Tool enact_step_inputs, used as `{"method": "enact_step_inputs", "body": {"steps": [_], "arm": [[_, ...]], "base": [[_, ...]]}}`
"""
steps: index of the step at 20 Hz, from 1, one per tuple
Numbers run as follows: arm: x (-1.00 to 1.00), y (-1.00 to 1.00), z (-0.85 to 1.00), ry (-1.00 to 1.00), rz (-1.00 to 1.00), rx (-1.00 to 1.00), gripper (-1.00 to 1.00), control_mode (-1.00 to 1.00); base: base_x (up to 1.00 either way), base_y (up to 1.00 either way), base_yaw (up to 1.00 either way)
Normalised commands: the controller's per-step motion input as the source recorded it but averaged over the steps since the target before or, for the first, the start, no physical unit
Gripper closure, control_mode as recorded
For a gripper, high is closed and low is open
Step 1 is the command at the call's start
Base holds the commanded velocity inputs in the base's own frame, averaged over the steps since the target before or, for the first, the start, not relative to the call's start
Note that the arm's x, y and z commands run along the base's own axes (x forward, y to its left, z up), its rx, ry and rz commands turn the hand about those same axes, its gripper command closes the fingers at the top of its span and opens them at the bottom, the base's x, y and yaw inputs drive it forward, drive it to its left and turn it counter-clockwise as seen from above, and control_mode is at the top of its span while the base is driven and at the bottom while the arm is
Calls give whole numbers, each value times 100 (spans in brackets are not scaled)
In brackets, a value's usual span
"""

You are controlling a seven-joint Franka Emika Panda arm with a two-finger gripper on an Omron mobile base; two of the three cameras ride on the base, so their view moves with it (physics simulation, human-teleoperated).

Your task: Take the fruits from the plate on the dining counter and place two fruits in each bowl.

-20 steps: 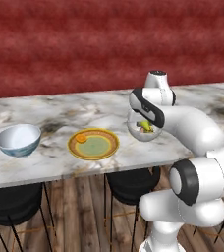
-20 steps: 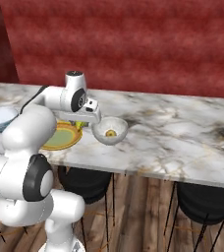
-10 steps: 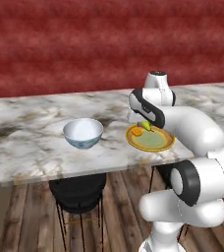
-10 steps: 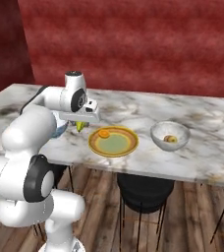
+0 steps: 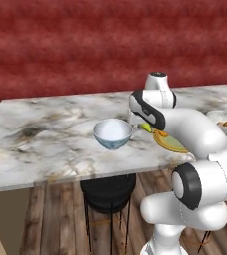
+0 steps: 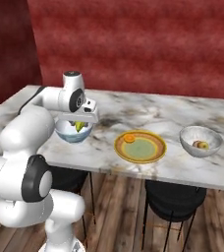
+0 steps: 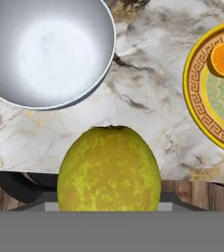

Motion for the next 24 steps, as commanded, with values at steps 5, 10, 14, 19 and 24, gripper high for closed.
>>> {"method": "enact_step_inputs", "body": {"steps": [5, 10, 14, 19, 24], "arm": [[0, 0, 0, 0, 0, 0, 100, 100], [0, 0, 0, 0, 0, 0, 100, 100], [0, 0, 0, 0, 0, 0, 100, 100], [21, 0, 0, 0, 0, 0, 100, -100], [43, 74, -2, 4, 3, 0, 100, -100]], "base": [[50, -19, 0], [33, -19, -10], [28, -5, -24], [29, -1, -2], [0, 0, 0]]}}
